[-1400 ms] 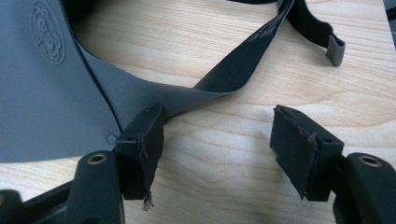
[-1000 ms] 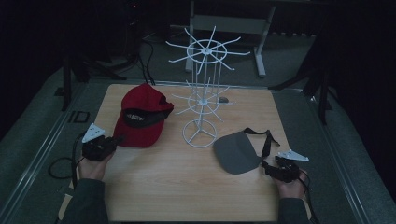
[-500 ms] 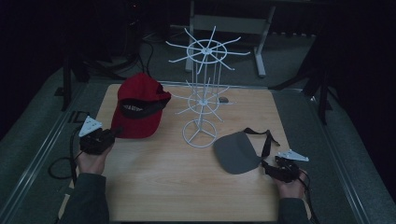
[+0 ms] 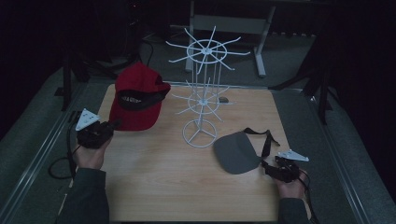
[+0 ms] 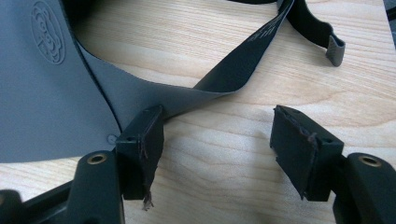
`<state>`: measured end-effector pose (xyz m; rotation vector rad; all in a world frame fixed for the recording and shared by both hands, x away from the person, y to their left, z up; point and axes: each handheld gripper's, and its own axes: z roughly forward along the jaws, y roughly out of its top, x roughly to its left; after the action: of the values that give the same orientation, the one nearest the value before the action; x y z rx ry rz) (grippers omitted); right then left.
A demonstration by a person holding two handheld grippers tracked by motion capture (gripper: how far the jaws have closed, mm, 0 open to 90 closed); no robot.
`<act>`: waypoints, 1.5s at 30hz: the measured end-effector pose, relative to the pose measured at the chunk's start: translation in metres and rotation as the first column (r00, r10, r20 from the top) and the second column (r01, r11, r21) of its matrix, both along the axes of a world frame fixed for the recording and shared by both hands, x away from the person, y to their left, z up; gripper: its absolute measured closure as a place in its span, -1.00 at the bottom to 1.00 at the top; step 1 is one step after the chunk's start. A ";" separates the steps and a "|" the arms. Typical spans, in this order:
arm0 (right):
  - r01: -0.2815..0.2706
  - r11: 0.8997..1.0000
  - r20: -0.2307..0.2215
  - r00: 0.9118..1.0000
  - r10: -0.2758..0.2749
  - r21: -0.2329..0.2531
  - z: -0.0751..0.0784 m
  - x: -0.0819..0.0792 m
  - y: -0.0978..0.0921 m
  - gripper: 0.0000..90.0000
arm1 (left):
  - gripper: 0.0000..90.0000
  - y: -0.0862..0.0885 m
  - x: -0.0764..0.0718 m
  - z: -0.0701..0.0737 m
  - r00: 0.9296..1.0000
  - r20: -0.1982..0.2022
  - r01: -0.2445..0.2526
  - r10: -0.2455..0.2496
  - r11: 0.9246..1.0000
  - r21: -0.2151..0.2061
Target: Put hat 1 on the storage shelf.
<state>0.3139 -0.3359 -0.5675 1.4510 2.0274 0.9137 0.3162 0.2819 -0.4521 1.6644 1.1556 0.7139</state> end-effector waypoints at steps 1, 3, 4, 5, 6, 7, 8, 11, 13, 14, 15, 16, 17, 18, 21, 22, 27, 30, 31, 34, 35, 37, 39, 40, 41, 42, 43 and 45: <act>0.000 1.000 0.000 1.000 0.000 0.000 0.000 0.000 0.000 -0.23 | 0.91 0.000 0.000 0.001 1.000 0.004 -0.001 0.001 1.000 0.000; 0.000 1.000 0.000 1.000 0.000 0.000 0.000 0.000 0.000 -0.23 | 0.91 0.000 0.000 0.005 1.000 0.010 -0.004 0.004 1.000 -0.002; 0.000 1.000 0.000 1.000 0.000 0.000 0.000 0.000 0.000 -0.23 | 0.91 0.000 0.000 0.006 1.000 0.014 -0.004 0.004 1.000 -0.004; 0.000 1.000 0.000 1.000 0.000 0.000 0.000 0.000 0.000 -0.23 | 0.91 0.000 0.000 0.007 1.000 0.018 -0.006 0.006 1.000 -0.003; 0.000 1.000 0.000 1.000 0.000 0.000 0.000 0.000 0.000 -0.23 | 0.91 0.000 0.000 0.009 1.000 0.021 -0.007 0.007 1.000 -0.004; 0.000 1.000 0.000 1.000 0.000 0.000 0.000 0.000 0.000 -0.23 | 0.91 0.000 0.000 0.010 1.000 0.023 -0.007 0.007 1.000 -0.003; 0.000 1.000 0.000 1.000 0.000 0.000 0.000 0.000 0.000 -0.23 | 0.91 -0.001 0.000 0.012 1.000 0.029 -0.008 0.008 1.000 -0.004; 0.000 1.000 0.000 1.000 0.000 0.000 0.000 0.000 0.000 -0.23 | 0.91 -0.001 0.000 0.016 0.999 0.039 -0.010 0.010 1.000 -0.007; 0.000 1.000 0.000 1.000 0.000 0.000 0.000 0.000 0.000 -0.23 | 0.91 -0.001 0.000 0.019 0.999 0.046 -0.012 0.013 1.000 -0.009; 0.000 1.000 0.000 1.000 0.000 0.000 0.000 0.000 0.000 -0.23 | 0.91 -0.001 0.000 0.020 0.999 0.049 -0.013 0.013 1.000 -0.009; 0.000 1.000 0.000 1.000 0.000 0.000 0.000 0.000 0.000 -0.23 | 0.91 -0.001 0.000 0.021 0.999 0.052 -0.013 0.014 1.000 -0.010; 0.000 1.000 0.000 1.000 0.000 0.000 0.000 0.000 0.000 -0.23 | 0.91 -0.001 0.000 0.023 0.998 0.054 -0.014 0.014 1.000 -0.009; 0.000 1.000 0.000 1.000 0.000 0.000 0.000 0.000 0.000 -0.23 | 0.91 -0.001 0.000 0.024 0.998 0.057 -0.016 0.017 1.000 -0.010; 0.000 1.000 0.000 1.000 0.000 0.000 0.000 0.000 0.000 -0.23 | 0.91 -0.001 0.000 0.025 0.998 0.058 -0.016 0.016 1.000 -0.008; 0.000 1.000 0.000 1.000 0.000 0.001 0.000 0.000 0.000 -0.23 | 0.91 -0.001 0.000 0.028 0.998 0.064 -0.018 0.019 1.000 -0.010; 0.000 1.000 0.000 1.000 0.000 0.001 0.000 0.000 0.000 -0.23 | 0.91 0.000 0.000 0.030 0.998 0.066 -0.019 0.020 1.000 -0.010; 0.000 1.000 0.001 1.000 0.000 0.000 0.000 0.000 0.000 -0.23 | 0.91 0.001 0.000 0.035 0.997 0.079 -0.024 0.025 1.000 -0.018; 0.000 1.000 0.000 1.000 0.000 0.001 0.000 0.000 0.000 -0.23 | 0.91 0.001 0.000 0.038 0.996 0.085 -0.024 0.025 1.000 -0.016; 0.000 1.000 0.001 1.000 0.000 0.000 0.000 0.000 0.000 -0.23 | 0.91 0.000 0.000 0.041 0.996 0.090 -0.025 0.026 1.000 -0.016; 0.001 1.000 0.000 1.000 -0.001 0.001 0.000 0.000 0.000 -0.23 | 0.91 0.000 0.000 0.044 0.995 0.097 -0.026 0.027 1.000 -0.017; 0.000 1.000 0.001 1.000 0.000 0.000 0.000 0.000 0.000 -0.23 | 0.91 -0.001 0.000 0.047 0.994 0.102 -0.026 0.028 1.000 -0.018; 0.000 1.000 0.001 1.000 0.000 0.001 0.000 0.000 0.000 -0.23 | 0.91 -0.001 0.000 0.049 0.994 0.108 -0.027 0.029 0.999 -0.020; 0.000 1.000 0.002 1.000 0.000 0.001 0.000 0.000 0.000 -0.23 | 0.91 -0.002 0.000 0.051 0.993 0.112 -0.027 0.029 0.999 -0.020; 0.000 1.000 0.001 1.000 0.000 0.001 0.000 0.000 0.000 -0.23 | 0.91 -0.002 0.000 0.053 0.993 0.115 -0.027 0.029 0.999 -0.021; 0.000 1.000 0.002 1.000 0.000 0.001 0.000 0.000 0.000 -0.23 | 0.91 -0.002 0.000 0.053 0.993 0.118 -0.028 0.030 0.999 -0.022; 0.000 1.000 0.002 1.000 0.000 0.001 0.000 0.000 0.000 -0.23 | 0.91 -0.002 0.000 0.053 0.993 0.118 -0.028 0.030 0.999 -0.022; 0.000 1.000 0.002 1.000 0.000 0.001 0.000 0.000 0.000 -0.23 | 0.91 -0.002 0.000 0.056 0.992 0.121 -0.027 0.030 0.999 -0.023; 0.000 1.000 0.002 1.000 0.000 0.001 0.000 0.000 0.000 -0.23 | 0.91 -0.002 0.000 0.058 0.992 0.124 -0.028 0.031 0.999 -0.023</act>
<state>0.3139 -0.3358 -0.5675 1.4505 2.0259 0.9164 0.3161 0.2799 -0.3942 1.5656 1.0971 0.8102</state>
